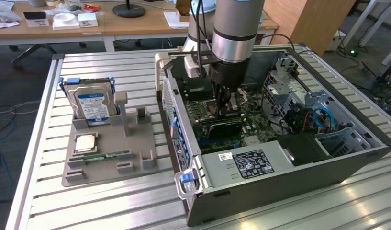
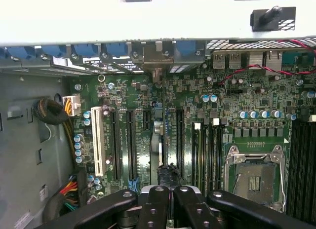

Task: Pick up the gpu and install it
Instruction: 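Press down on the gpu until it lock into place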

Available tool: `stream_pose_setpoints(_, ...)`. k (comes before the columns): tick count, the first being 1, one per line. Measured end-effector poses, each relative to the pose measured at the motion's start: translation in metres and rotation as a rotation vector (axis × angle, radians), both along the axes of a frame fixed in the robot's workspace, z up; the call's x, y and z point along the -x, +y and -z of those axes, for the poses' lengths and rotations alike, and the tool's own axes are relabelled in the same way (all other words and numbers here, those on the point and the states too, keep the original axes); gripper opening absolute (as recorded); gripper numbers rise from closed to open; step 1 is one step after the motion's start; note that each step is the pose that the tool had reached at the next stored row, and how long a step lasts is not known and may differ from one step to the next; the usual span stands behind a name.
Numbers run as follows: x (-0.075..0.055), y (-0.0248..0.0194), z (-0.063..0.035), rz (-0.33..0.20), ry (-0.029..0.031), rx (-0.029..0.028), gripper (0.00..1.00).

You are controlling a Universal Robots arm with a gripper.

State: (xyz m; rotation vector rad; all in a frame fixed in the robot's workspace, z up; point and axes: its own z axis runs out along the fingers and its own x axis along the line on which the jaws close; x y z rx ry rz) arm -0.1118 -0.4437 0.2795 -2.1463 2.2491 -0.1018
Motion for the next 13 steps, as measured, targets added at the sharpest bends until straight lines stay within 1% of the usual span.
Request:
stream_pose_setpoints(3,0.0000,-0.0022,0.0001,0.000,-0.0001,-0.0001,0.11)
stream_pose_setpoints(9,0.0000,-0.0024,0.0003,0.000,-0.0002,-0.0002,0.11)
stream_pose_setpoints(13,0.0000,-0.0024,0.0034,0.000,-0.0001,-0.0001,0.11)
